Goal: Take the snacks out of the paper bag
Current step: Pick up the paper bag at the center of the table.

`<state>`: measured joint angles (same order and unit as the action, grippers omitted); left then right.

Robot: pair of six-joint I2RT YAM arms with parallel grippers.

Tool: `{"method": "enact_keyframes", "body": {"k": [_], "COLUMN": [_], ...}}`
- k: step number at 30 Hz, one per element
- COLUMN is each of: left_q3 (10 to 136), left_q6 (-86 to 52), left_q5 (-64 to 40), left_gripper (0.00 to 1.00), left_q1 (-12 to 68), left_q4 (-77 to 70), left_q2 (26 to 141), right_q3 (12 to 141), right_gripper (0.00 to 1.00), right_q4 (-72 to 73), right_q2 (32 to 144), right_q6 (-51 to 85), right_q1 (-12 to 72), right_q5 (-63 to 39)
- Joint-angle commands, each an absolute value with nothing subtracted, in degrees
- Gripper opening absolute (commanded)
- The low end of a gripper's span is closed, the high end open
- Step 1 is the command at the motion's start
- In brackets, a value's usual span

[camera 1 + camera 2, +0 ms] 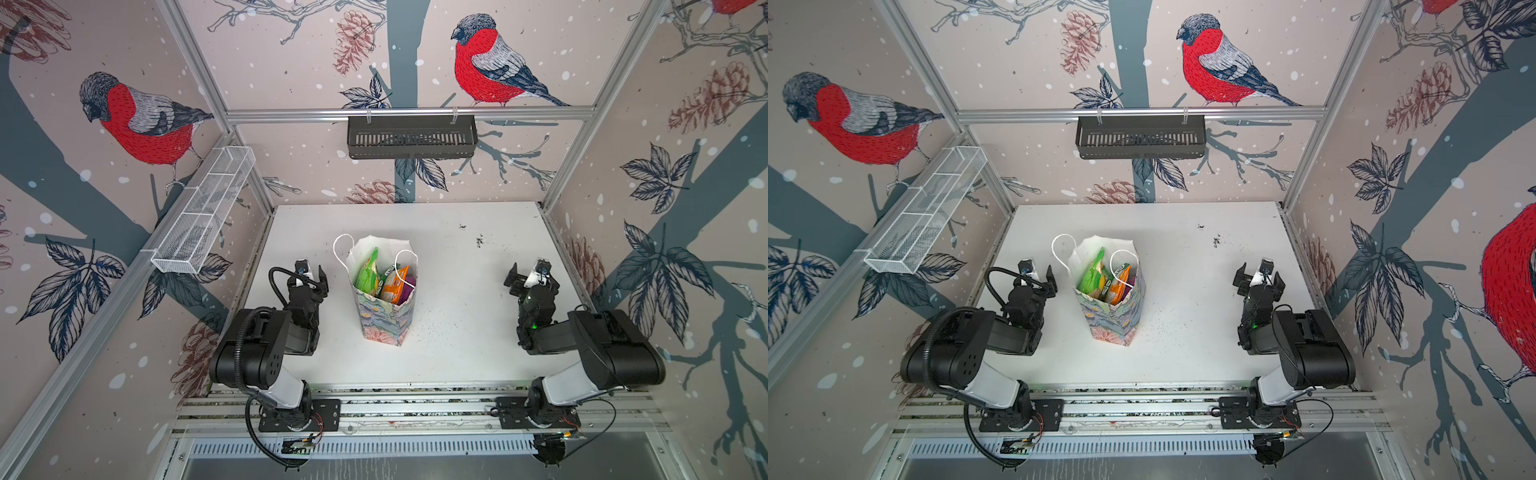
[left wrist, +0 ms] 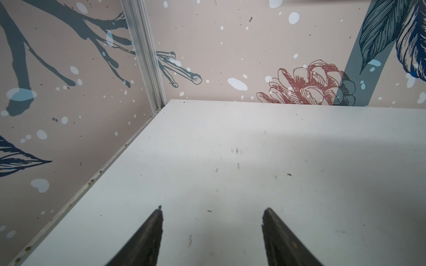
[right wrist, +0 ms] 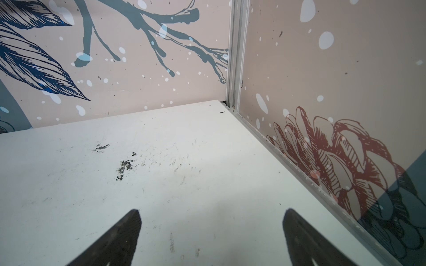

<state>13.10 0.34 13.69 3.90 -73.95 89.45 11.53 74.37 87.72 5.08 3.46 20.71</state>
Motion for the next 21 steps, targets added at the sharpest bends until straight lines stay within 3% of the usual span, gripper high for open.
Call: {"method": "enact_keyframes", "body": {"k": [1, 6, 9, 11, 13, 17, 21], "left_q3": [14.7, 27.2, 33.2, 35.6, 37.3, 42.8, 50.7], "left_q6": [-0.7, -1.9, -1.7, -3.7, -5.4, -8.3, -12.0], "left_q5": [16.2, 17.0, 15.3, 15.6, 15.0, 16.1, 17.2], "left_gripper": [0.59, 0.33, 0.26, 0.23, 0.2, 0.24, 0.24], "left_q1": [3.9, 3.9, 4.0, 4.0, 4.0, 4.0, 3.9], "left_q4": [-71.9, -44.2, -33.8, -29.2, -25.9, -17.0, -6.5], "left_q2": [87.5, 79.1, 76.1, 73.5, 70.0, 65.5, 63.2], "right_q3": [11.2, 12.3, 15.1, 17.6, 19.2, 22.7, 35.2], "right_gripper": [0.86, 0.69, 0.63, 0.59, 0.48, 0.33, 0.17], "right_q4": [76.2, 72.5, 66.0, 59.1, 55.3, 48.6, 27.8], "right_q2": [87.7, 85.5, 82.9, 80.4, 77.2, 69.9, 67.3], "right_q6": [5.8, 6.9, 7.0, 6.9, 6.2, 9.0, 13.9], "right_q1": [3.4, 3.0, 3.0, 2.9, 2.9, 2.9, 2.9], "right_q5": [20.3, 21.7, 22.5, 22.0, 20.2, 18.6, 17.4]}}
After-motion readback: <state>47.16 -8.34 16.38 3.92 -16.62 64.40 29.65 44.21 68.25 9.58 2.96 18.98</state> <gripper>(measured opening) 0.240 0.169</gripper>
